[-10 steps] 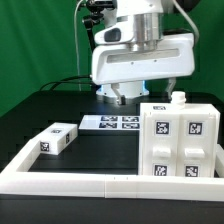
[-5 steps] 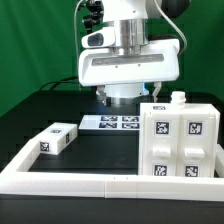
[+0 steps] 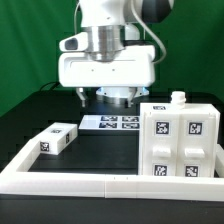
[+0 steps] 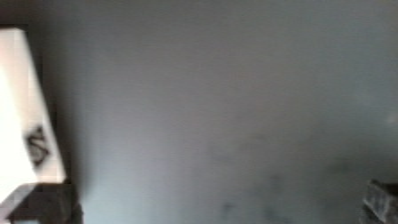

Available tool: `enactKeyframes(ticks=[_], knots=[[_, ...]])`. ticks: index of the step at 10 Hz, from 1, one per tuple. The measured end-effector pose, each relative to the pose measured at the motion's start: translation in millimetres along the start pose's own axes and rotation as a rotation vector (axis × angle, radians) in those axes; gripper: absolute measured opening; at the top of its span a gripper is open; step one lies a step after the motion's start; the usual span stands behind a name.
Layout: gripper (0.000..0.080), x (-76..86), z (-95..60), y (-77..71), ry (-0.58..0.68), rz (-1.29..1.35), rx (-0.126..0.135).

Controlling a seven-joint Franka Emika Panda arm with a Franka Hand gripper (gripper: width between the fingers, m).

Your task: Assemble cabinet

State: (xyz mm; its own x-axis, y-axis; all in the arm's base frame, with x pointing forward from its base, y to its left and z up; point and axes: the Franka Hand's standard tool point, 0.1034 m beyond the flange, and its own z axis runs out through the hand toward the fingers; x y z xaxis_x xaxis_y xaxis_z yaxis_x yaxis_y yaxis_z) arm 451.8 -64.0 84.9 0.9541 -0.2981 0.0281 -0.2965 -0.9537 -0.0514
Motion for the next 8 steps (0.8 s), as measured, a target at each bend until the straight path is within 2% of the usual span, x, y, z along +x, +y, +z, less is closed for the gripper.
enactKeyframes(ticks=[2, 3, 4, 7, 8], knots=[[0.0797, 12.6, -1.9, 39.7, 0.011, -0.035, -0.018], [0.0797, 16.0, -3.3, 43.8, 0.017, -0.035, -0.021], [0.0797, 13.8, -2.0, 39.2, 0.013, -0.047, -0.020], [0.0797, 13.8, -1.9, 39.4, 0.013, -0.049, -0.020], [0.0797, 14.0, -0.3, 45.9, 0.002, -0.069, -0.022]])
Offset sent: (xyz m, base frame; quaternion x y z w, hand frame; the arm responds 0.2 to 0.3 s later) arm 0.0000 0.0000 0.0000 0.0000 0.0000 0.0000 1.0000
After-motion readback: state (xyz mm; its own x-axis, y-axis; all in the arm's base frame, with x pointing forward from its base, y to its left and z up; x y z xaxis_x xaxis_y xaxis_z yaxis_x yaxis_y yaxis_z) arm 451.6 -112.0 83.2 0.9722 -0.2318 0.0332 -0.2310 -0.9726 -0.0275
